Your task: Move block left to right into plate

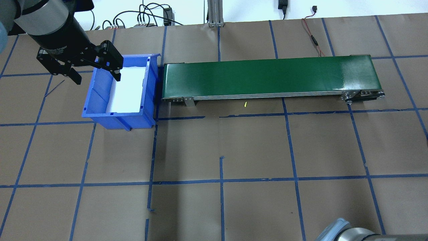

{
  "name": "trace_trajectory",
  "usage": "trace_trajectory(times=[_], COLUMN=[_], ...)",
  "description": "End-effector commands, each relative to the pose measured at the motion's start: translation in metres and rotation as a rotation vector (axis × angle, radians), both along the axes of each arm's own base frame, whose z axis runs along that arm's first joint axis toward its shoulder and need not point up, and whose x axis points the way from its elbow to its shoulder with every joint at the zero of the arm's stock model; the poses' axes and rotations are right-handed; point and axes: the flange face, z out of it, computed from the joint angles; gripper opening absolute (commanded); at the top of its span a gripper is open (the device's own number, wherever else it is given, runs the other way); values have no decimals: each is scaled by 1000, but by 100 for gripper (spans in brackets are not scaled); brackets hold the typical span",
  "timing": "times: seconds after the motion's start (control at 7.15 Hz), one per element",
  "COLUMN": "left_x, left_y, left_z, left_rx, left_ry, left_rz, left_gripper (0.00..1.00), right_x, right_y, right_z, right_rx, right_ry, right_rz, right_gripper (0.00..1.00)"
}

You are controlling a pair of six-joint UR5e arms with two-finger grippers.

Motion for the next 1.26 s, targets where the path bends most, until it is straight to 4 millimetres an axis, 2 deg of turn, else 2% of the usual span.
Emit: trace_trajectory(times=[0.0, 0.14, 0.28, 0.42, 0.56, 0.7, 1.12], left_x=[1, 1, 0, 1, 0, 1, 1], left_y=[0, 0, 0, 0, 0, 0, 0], left_z=[0, 0, 0, 0, 0, 0, 0], left_rx=[1, -1, -1, 1, 1, 1, 1], left_ry=[0, 0, 0, 0, 0, 0, -2], left_rz=[2, 2, -1, 1, -1, 1, 1], left_gripper=[100, 100, 100, 100, 100, 100, 100], right_x=[201, 288, 348, 383, 392, 393, 387], right_y=[-74, -80, -74, -69, -65, -64, -65], right_z=[48, 76, 98, 119, 124, 117, 117], right_rx=[-78, -95, -101, -131, -135, -119, -119], right_ry=[30, 19, 7, -50, -58, -60, -42], right_rz=[-96, -160, -175, -165, -192, -198, -193], right_gripper=[100, 100, 100, 100, 100, 100, 100])
